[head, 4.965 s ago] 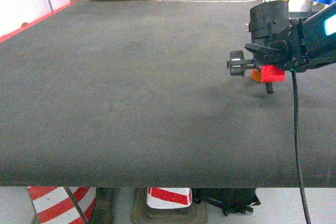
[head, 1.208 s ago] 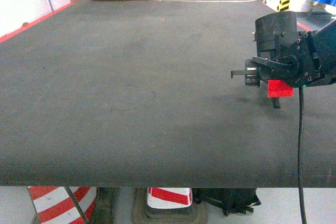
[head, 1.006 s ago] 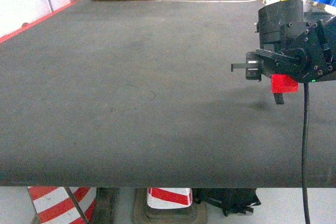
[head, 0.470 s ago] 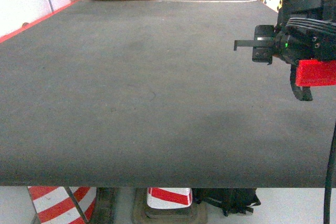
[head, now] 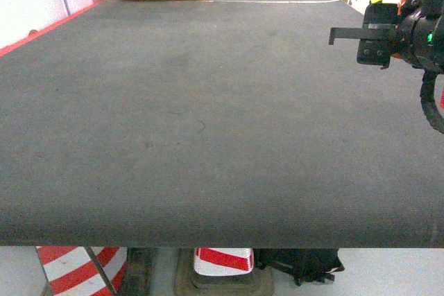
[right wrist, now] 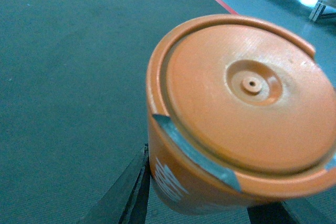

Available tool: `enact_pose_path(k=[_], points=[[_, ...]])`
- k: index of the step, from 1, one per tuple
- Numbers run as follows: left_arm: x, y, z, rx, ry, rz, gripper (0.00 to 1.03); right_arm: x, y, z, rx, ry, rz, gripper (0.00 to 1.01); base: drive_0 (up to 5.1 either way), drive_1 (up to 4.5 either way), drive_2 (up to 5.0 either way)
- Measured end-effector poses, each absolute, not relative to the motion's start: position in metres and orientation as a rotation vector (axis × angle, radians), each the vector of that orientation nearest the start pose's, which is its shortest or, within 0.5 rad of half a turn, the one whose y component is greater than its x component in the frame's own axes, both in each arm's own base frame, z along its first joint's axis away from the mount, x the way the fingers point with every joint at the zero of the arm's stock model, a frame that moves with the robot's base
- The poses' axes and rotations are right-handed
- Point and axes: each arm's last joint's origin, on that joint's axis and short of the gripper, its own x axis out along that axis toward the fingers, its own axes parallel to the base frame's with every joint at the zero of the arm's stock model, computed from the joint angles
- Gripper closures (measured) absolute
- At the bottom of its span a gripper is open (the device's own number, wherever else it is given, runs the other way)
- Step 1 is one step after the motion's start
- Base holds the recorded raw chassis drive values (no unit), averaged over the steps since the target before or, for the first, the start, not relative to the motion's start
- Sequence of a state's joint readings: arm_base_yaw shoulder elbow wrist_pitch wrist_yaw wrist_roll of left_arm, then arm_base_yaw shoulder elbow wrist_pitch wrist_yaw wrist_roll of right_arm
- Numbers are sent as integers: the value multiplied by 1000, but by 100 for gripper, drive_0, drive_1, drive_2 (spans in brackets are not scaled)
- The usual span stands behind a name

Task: Sort blue parts and orange caps into right shelf containers

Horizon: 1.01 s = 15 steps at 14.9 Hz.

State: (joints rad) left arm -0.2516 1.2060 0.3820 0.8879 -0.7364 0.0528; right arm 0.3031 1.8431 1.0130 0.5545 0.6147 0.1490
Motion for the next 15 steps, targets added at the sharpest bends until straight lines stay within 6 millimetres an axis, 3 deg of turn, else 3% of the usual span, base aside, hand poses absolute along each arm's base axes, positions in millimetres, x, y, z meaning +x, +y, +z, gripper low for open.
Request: enact_pose_path(k=[8, 15], points=[[223, -37, 217, 22, -44, 486, 62, 332, 92, 209, 29, 189, -368, 58, 0, 0, 0], [223, -37, 217, 22, -44, 486, 62, 287, 97, 201, 15, 249, -337, 59, 0, 0, 0]])
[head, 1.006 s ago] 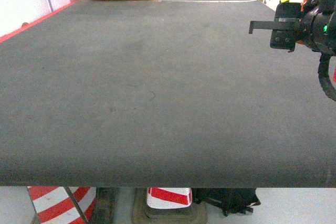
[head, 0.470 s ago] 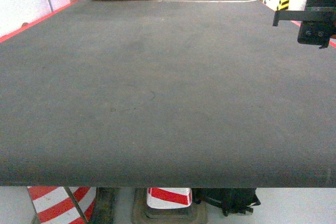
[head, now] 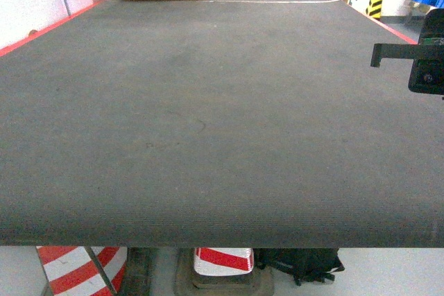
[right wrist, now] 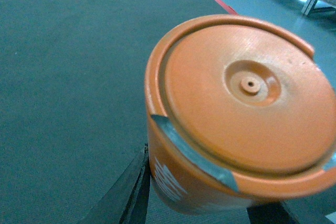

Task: Sort blue parts and orange caps into right shelf containers

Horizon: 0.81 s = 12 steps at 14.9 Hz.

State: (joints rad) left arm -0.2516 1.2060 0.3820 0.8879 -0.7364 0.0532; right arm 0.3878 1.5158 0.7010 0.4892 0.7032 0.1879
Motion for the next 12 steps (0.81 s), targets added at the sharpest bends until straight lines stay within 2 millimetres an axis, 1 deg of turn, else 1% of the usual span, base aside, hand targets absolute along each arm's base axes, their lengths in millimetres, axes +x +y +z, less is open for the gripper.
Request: enact_pose_path(k=[2, 5, 12], points=[[223, -37, 217, 22, -44, 486, 62, 281, 97, 197, 10, 266, -334, 59, 0, 0, 0], [223, -37, 217, 22, -43, 486, 62, 278, 95, 201, 25, 252, -334, 59, 0, 0, 0], [223, -37, 217, 22, -44, 486, 62, 270, 96, 199, 28, 267, -323, 59, 0, 0, 0]])
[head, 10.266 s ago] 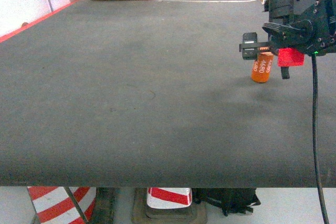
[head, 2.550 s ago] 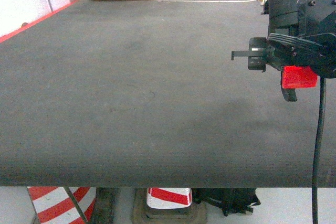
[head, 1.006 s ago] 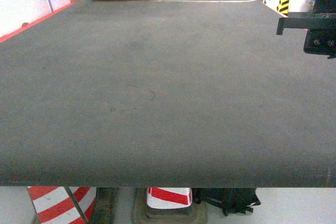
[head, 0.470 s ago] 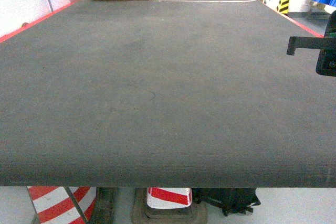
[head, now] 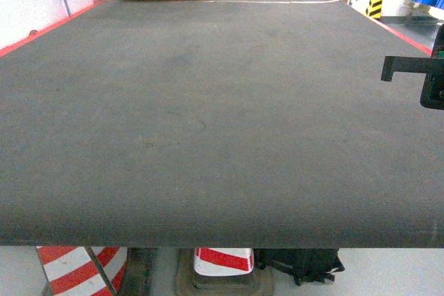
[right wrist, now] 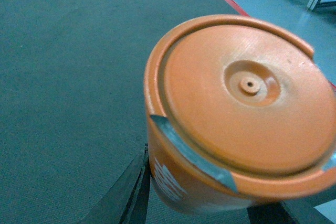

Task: Sort blue parts and orange caps into right shelf containers

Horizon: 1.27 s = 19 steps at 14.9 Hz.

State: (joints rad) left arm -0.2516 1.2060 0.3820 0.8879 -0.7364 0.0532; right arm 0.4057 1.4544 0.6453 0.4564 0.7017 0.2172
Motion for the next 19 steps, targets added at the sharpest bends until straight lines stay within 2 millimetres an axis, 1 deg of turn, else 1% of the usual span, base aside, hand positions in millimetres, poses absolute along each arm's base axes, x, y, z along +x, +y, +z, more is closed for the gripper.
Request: enact_pose_path(k=[11, 15, 19], points=[[223, -37, 217, 22, -44, 486, 62, 270, 98, 199, 37, 261, -296, 59, 0, 0, 0], [223, -37, 217, 22, -44, 486, 62, 272, 102, 194, 28, 276, -284, 59, 0, 0, 0], [223, -37, 217, 22, -44, 486, 62, 273, 102, 194, 28, 277, -284, 59, 0, 0, 0]])
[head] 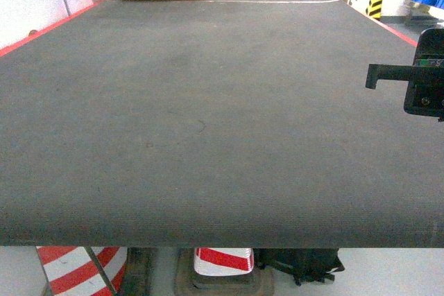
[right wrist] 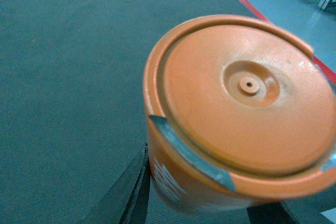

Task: Sort blue parts and orange caps into right shelf containers

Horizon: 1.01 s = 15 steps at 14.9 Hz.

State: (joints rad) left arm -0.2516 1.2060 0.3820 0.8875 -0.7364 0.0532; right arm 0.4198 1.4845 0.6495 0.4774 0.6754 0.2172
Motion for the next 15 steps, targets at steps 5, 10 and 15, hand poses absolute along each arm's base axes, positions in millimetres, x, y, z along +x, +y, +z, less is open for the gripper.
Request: enact_pose_path(k=[5, 10, 15], points=[[223, -37, 217, 22, -44, 486, 62, 273, 102, 194, 28, 276, -284, 59, 0, 0, 0], [223, -37, 217, 22, -44, 486, 62, 273, 102, 194, 28, 276, -284, 59, 0, 0, 0], [223, -37, 217, 22, -44, 486, 62, 273, 102, 194, 28, 276, -284, 59, 0, 0, 0]])
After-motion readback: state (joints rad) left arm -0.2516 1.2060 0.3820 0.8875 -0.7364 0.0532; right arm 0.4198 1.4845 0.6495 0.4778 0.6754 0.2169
